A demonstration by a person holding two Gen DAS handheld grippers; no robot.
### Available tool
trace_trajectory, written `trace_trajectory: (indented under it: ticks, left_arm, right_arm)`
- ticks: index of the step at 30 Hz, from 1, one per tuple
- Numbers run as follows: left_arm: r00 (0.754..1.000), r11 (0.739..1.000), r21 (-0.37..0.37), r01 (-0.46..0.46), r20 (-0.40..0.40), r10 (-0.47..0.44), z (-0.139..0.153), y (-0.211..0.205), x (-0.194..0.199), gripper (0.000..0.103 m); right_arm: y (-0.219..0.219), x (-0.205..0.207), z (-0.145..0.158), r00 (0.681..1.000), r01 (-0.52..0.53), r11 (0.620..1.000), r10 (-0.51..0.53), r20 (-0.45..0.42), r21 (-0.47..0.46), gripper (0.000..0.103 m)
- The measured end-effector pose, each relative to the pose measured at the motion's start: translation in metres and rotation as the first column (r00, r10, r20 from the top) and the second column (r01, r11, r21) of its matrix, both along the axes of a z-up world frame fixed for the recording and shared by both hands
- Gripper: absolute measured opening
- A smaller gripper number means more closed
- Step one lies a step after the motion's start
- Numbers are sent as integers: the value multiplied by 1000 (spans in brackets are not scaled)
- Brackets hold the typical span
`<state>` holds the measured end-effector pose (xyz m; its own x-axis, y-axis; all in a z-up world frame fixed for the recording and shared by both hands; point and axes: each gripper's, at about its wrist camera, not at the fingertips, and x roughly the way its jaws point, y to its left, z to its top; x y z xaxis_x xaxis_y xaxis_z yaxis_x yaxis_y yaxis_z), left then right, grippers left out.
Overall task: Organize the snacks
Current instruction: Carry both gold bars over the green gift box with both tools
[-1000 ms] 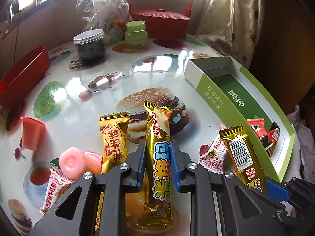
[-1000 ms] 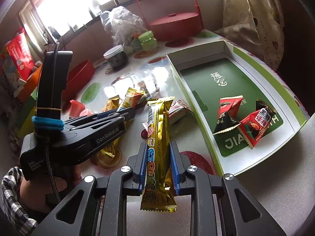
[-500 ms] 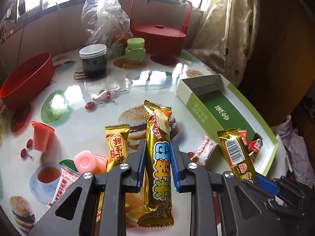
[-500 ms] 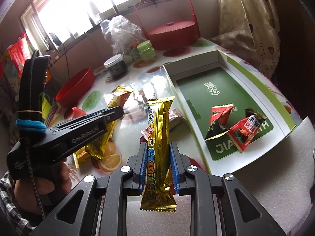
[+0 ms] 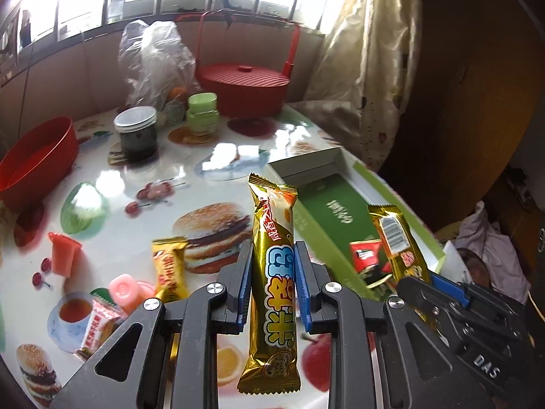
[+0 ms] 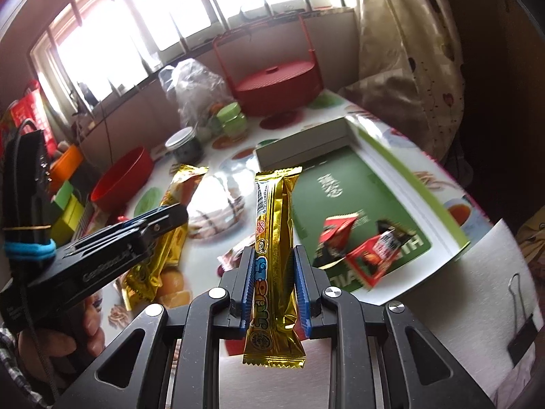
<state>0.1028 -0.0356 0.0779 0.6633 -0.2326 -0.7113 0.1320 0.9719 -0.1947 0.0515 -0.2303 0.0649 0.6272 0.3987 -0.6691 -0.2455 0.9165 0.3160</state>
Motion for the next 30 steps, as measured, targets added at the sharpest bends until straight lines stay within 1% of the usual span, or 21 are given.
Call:
trace_trajectory:
  ticks: [8, 18, 20, 21, 25, 30]
  left_arm:
    - [999, 998, -20, 53, -7, -53, 2, -28, 6, 24]
    - [992, 986, -118, 119, -31, -123, 3, -58, 24, 24]
    - [991, 985, -117, 124, -34, -129, 2, -64, 27, 24]
    - [990, 985, -118, 130, -34, -135, 1, -67, 28, 24]
    - [987, 977, -165, 132, -72, -146, -8, -74, 38, 24]
    - [983, 977, -160, 138, -95, -154, -17, -83, 44, 24]
  right_arm:
    - [-25, 10, 5, 999, 30, 999, -29, 19, -17, 21]
    - [-58, 35, -3, 997, 76, 997, -76, -21, -15, 21]
    - [-62, 40, -7, 996, 80, 997, -80, -29, -21, 21]
    - [-63, 42, -9, 996, 81, 996, -82, -33, -24, 21]
    - [-68, 51, -17, 995, 85, 996, -87, -54, -37, 21]
    - [-71, 60, -26, 993, 86, 995, -89, -74, -44, 21]
